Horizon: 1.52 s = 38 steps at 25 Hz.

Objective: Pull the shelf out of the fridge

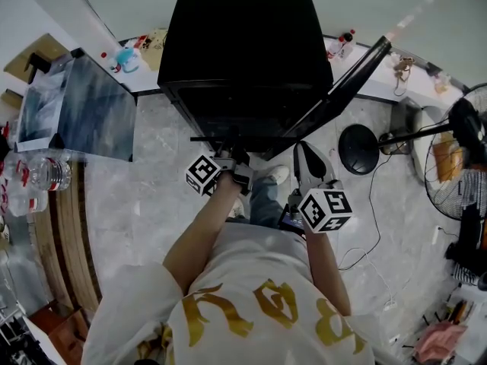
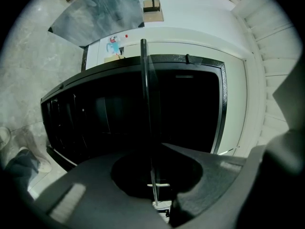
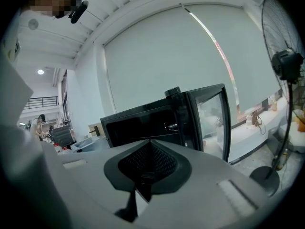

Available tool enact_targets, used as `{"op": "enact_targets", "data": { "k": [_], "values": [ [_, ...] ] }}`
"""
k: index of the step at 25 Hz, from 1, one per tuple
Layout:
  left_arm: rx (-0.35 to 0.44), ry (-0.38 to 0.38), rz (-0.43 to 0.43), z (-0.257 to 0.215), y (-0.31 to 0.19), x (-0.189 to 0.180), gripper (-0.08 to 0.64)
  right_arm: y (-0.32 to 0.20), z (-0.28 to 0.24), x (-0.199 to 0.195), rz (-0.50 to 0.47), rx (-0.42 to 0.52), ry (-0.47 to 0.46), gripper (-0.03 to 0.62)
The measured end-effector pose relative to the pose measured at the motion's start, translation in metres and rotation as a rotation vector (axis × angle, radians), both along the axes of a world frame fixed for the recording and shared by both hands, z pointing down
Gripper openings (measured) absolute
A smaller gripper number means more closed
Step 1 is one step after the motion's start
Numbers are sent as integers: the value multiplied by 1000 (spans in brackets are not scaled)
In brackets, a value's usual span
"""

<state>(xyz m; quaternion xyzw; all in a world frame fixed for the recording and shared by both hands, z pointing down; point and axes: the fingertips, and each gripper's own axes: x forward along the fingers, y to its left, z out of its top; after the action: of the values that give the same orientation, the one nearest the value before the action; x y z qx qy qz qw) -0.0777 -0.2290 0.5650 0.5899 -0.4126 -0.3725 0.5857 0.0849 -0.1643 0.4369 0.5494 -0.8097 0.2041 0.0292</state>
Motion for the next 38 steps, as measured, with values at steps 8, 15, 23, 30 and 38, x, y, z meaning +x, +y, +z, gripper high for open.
{"op": "enact_targets", "data": {
  "k": [8,15,23,30,38],
  "values": [
    [-4,3,-3,8,0,-1,40,3,0,5,11,-3,5,25],
    [-6,-3,6,9,-1,0,43,0,2,7,20,-7,7,25],
    [-11,4,13,8,-1,1,43,-5,4,4,25,-16,46,23],
    [-14,8,19,8,-1,1,43,-8,-2,8,17,2,68,22],
    [-15,5,18,7,-1,1,43,-7,-1,12,30,-5,52,23]
  ]
}}
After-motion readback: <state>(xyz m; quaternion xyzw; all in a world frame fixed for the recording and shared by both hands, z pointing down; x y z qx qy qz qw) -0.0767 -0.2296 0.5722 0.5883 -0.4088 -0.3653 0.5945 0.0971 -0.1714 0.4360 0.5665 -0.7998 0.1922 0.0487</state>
